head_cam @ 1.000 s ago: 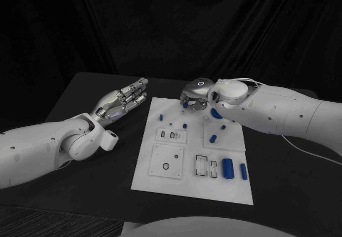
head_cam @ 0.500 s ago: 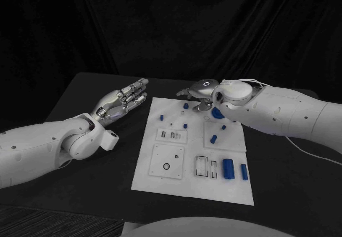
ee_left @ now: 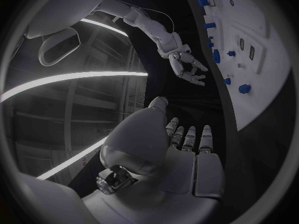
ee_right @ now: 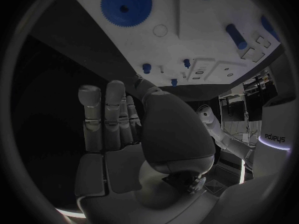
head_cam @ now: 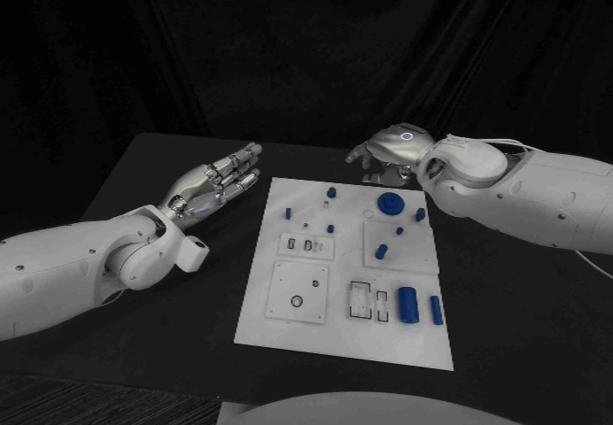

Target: Assemble the parts on the task board

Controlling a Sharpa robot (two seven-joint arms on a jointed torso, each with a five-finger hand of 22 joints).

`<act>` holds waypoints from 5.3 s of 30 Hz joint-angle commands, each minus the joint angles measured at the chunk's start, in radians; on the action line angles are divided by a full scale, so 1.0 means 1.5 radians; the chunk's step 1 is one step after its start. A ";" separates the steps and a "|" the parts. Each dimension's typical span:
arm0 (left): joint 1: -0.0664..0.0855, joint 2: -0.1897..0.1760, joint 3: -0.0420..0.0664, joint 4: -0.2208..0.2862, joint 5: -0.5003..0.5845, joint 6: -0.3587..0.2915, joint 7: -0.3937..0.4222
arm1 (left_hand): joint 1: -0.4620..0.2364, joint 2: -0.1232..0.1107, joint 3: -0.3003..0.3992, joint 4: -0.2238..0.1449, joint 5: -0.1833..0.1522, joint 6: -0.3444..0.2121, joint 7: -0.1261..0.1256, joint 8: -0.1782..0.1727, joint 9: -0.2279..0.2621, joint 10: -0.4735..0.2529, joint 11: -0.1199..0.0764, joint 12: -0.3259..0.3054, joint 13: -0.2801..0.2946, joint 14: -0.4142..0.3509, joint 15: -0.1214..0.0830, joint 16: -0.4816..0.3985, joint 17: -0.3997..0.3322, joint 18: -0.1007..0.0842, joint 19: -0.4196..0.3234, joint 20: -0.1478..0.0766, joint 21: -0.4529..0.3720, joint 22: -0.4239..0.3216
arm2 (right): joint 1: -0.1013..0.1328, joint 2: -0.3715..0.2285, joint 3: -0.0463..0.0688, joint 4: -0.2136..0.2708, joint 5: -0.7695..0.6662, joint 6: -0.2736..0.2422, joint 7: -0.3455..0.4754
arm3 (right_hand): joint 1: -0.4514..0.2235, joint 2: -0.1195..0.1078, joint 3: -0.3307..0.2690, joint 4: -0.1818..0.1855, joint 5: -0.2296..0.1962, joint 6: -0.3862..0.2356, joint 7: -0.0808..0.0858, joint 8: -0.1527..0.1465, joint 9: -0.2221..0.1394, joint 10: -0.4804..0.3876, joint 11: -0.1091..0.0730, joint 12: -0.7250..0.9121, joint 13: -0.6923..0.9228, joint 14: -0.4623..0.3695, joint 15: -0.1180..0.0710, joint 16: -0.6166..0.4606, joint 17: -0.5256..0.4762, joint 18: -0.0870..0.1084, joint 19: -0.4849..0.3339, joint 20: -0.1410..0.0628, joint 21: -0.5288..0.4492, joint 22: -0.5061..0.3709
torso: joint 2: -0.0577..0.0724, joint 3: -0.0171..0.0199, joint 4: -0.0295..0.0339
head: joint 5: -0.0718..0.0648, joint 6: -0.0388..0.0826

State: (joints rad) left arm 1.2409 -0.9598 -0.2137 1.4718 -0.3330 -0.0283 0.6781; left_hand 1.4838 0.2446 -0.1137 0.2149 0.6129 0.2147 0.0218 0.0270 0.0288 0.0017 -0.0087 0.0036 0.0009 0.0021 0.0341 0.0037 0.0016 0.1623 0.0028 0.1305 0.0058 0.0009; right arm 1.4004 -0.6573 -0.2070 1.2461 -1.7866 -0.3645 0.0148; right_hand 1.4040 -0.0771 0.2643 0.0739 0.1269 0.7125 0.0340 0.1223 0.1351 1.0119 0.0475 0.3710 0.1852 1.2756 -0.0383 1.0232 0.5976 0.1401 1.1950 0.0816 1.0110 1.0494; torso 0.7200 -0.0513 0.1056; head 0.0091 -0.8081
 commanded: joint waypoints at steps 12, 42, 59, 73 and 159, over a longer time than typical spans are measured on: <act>-0.001 -0.002 0.001 0.004 0.000 0.006 0.070 | 0.001 0.006 0.007 -0.002 0.000 0.000 0.004 0.001 0.000 -0.001 0.008 -0.002 -0.001 -0.001 0.005 -0.002 -0.001 0.004 -0.002 0.007 -0.004 -0.001 | -0.006 -0.070 0.000 0.024 0.056 0.030 -0.014 | -0.142 0.014 -0.064 0.091 0.002 0.077 0.022 0.004 0.021 0.373 -0.043 0.800 0.924 0.197 -0.024 0.365 0.649 -0.052 0.154 -0.028 0.222 0.224 | -0.002 0.0001 -0.0019 | 0.002 0.005; -0.002 -0.002 0.001 0.001 0.000 0.010 0.072 | 0.000 0.005 0.008 -0.003 -0.001 -0.001 0.003 0.001 0.000 -0.001 0.007 -0.002 -0.001 -0.001 0.008 -0.002 -0.001 0.004 -0.002 0.009 -0.004 -0.001 | -0.050 -0.084 0.000 0.001 0.062 0.087 -0.028 | -0.136 -0.019 -0.060 0.108 -0.035 0.111 0.025 0.009 0.032 0.373 -0.041 0.800 0.924 0.197 -0.026 0.365 0.649 -0.063 0.180 -0.031 0.270 0.271 | -0.001 0.0004 0.0000 | 0.002 -0.006; -0.003 -0.001 0.000 -0.001 0.000 0.017 0.069 | 0.000 0.005 0.010 -0.003 -0.001 -0.001 0.003 0.001 0.000 -0.001 0.007 -0.002 -0.001 -0.001 0.009 -0.002 -0.001 0.004 -0.002 0.011 -0.004 -0.001 | -0.064 -0.074 0.000 -0.010 0.062 0.093 -0.025 | -0.081 -0.012 -0.035 0.060 0.117 0.143 0.025 0.042 0.073 0.373 -0.042 0.800 0.924 0.197 -0.025 0.365 0.649 -0.059 0.170 -0.030 0.254 0.267 | -0.001 0.0012 -0.0013 | 0.002 -0.009; -0.003 -0.002 0.000 -0.001 0.000 0.021 0.067 | 0.000 0.005 0.012 -0.004 -0.001 -0.002 0.003 0.001 0.000 -0.001 0.008 -0.002 -0.001 -0.001 0.013 -0.002 -0.001 0.004 -0.002 0.014 -0.004 -0.001 | -0.060 -0.085 0.000 0.013 0.062 0.048 -0.013 | -0.067 -0.013 -0.015 0.017 0.229 0.162 0.021 0.112 0.141 0.373 -0.044 0.800 0.924 0.197 -0.029 0.365 0.649 -0.060 0.174 -0.034 0.254 0.274 | -0.001 0.0005 0.0000 | 0.003 -0.007; -0.003 0.002 0.001 -0.002 0.000 0.031 0.053 | -0.003 0.004 0.017 -0.005 -0.001 0.002 0.005 0.001 0.000 -0.001 0.009 -0.002 -0.001 -0.001 0.019 -0.002 -0.001 0.005 -0.002 0.022 -0.004 -0.001 | -0.032 0.104 0.000 -0.047 0.062 0.142 0.011 | -0.102 -0.015 0.014 0.010 0.165 -0.059 -0.019 -0.043 0.050 0.373 -0.075 0.800 0.924 0.197 -0.047 0.365 0.649 -0.051 0.159 -0.048 0.209 0.266 | -0.001 0.0010 -0.0005 | 0.010 -0.036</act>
State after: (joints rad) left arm 1.2368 -0.9579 -0.2138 1.4684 -0.3334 0.0052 0.6783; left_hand 1.4838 0.2446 -0.0945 0.2068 0.6129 0.2181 0.0252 0.0270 0.0288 0.0016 -0.0018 0.0036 0.0011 0.0023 0.0557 0.0037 0.0014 0.1624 -0.0009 0.1556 0.0059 0.0012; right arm 1.3539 -0.5010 -0.2077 1.1756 -1.6880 -0.1579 0.0409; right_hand 1.2565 -0.1034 0.2860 0.0953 0.3742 0.6235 0.0077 0.0609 0.2100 1.4658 -0.0613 1.5683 1.3073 1.4669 -0.1041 1.5682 1.3073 0.0622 1.4323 0.0148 1.3260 1.3073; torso 0.7179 -0.0496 0.1053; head 0.0230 -0.8613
